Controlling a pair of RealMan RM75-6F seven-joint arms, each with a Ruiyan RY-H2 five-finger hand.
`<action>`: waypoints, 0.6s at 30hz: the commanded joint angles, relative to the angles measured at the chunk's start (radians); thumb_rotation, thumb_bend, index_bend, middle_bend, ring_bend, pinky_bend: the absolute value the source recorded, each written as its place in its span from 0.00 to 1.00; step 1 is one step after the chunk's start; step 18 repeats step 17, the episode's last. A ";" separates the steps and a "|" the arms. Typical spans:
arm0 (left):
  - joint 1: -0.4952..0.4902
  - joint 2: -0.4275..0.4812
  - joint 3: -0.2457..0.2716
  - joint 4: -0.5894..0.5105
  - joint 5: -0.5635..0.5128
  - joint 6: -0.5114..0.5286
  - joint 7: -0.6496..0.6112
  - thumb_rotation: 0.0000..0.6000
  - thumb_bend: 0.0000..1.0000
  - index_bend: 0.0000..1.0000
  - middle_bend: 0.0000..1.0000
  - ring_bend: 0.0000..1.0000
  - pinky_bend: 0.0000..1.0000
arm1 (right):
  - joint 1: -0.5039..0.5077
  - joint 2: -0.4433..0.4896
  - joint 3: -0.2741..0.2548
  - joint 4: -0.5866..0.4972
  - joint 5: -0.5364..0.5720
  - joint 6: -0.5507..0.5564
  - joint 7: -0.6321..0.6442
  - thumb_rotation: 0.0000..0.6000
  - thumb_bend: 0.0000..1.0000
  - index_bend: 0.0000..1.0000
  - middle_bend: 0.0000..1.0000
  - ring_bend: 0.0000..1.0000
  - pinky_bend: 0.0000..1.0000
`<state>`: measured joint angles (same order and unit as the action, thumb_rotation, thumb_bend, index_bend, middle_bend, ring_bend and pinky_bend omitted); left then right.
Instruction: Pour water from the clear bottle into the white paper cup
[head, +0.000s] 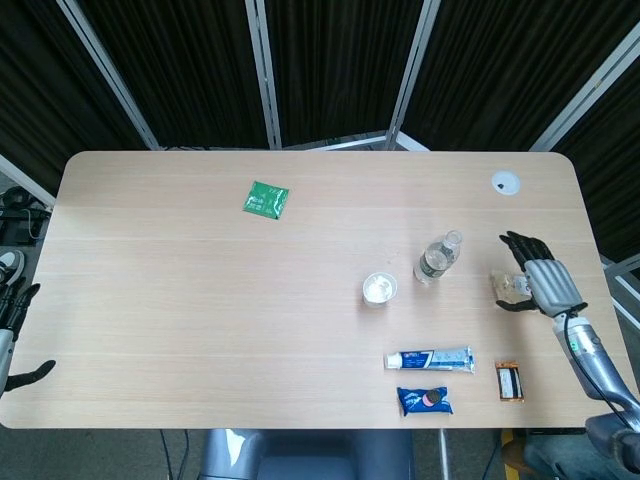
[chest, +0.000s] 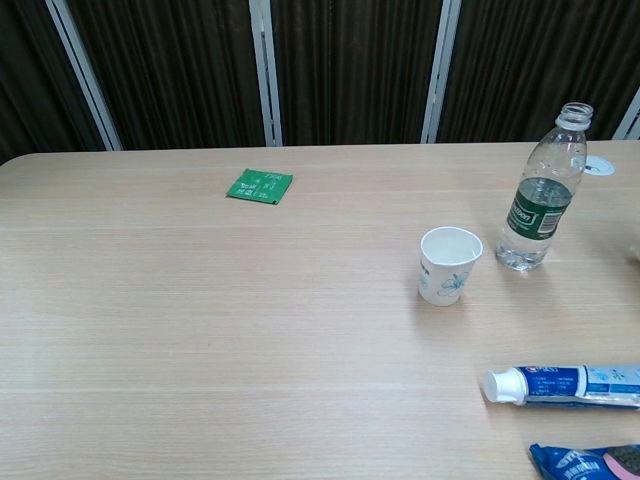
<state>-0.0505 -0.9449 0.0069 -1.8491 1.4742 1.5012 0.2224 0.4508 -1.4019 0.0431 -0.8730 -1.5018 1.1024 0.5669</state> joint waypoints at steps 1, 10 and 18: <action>0.009 0.004 0.000 0.003 0.020 0.024 -0.011 1.00 0.00 0.00 0.00 0.00 0.00 | -0.083 0.081 0.003 -0.134 0.036 0.095 -0.105 1.00 0.00 0.00 0.00 0.00 0.00; 0.021 -0.002 -0.008 0.028 0.048 0.059 -0.032 1.00 0.00 0.00 0.00 0.00 0.00 | -0.261 0.274 0.002 -0.560 0.031 0.372 -0.282 1.00 0.00 0.00 0.00 0.00 0.00; 0.018 -0.007 -0.018 0.050 0.061 0.069 -0.051 1.00 0.00 0.00 0.00 0.00 0.00 | -0.328 0.306 -0.018 -0.673 -0.014 0.482 -0.422 1.00 0.00 0.00 0.00 0.00 0.00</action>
